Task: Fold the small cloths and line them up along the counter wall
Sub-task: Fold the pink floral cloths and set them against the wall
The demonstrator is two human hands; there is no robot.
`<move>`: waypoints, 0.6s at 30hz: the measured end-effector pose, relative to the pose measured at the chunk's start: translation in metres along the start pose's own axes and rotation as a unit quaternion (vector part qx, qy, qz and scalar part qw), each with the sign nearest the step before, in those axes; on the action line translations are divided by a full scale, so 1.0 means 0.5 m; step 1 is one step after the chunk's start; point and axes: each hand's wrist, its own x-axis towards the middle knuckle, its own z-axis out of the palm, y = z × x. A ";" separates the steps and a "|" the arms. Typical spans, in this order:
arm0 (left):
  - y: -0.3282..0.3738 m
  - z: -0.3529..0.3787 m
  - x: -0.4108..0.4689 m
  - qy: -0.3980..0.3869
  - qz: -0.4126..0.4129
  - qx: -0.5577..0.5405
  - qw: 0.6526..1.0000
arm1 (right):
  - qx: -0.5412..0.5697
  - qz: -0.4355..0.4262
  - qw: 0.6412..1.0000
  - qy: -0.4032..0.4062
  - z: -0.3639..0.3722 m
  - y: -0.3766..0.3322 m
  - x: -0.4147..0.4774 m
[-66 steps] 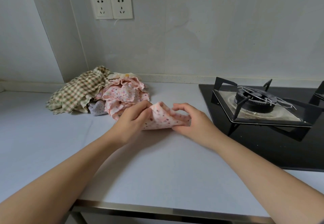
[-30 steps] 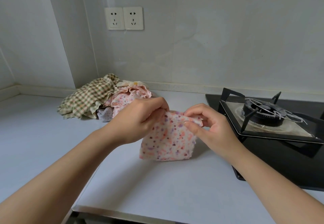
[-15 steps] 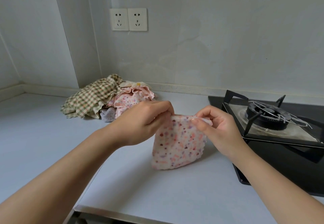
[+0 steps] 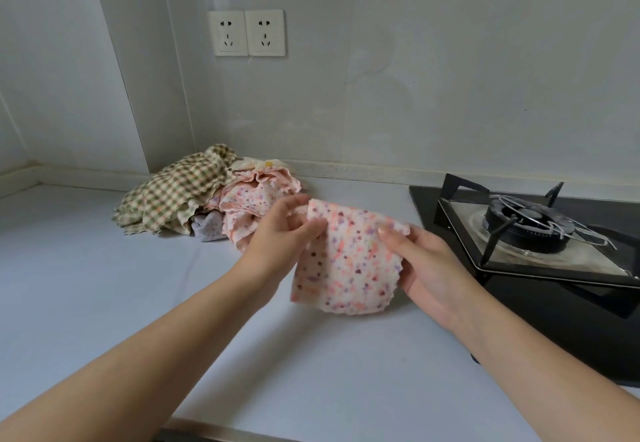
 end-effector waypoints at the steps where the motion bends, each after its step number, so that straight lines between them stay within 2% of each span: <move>1: -0.008 0.005 -0.002 0.009 -0.032 0.020 0.999 | 0.000 -0.005 1.000 0.015 0.001 0.006 0.001; 2: -0.015 0.009 -0.004 0.017 -0.056 0.050 0.997 | 0.002 -0.011 0.999 0.032 0.001 0.012 0.004; 4: -0.028 0.010 -0.002 0.061 -0.049 0.115 0.990 | 0.005 -0.015 0.998 0.054 -0.001 0.021 0.008; 6: -0.035 0.006 0.000 0.113 0.027 0.214 0.970 | 0.005 -0.012 0.998 0.067 -0.005 0.031 0.013; 8: -0.042 -0.002 0.005 0.125 0.094 0.285 0.946 | -0.001 -0.005 0.997 0.077 -0.009 0.041 0.017; 9: -0.047 -0.007 0.008 0.116 0.102 0.289 0.945 | -0.002 0.000 0.997 0.081 -0.010 0.045 0.020; 10: -0.049 -0.011 0.010 0.094 0.089 0.268 0.955 | -0.003 0.007 0.997 0.083 -0.012 0.048 0.020; 13: -0.047 -0.015 0.010 -0.017 -0.026 0.133 0.991 | -0.004 0.033 0.997 0.067 -0.011 0.052 0.018; 14: -0.044 -0.013 0.010 -0.025 -0.053 0.107 0.993 | -0.005 0.045 0.997 0.058 -0.008 0.049 0.016; 18: -0.007 0.000 0.022 0.037 -0.116 0.026 0.992 | 0.035 0.113 0.992 0.047 -0.001 0.009 0.017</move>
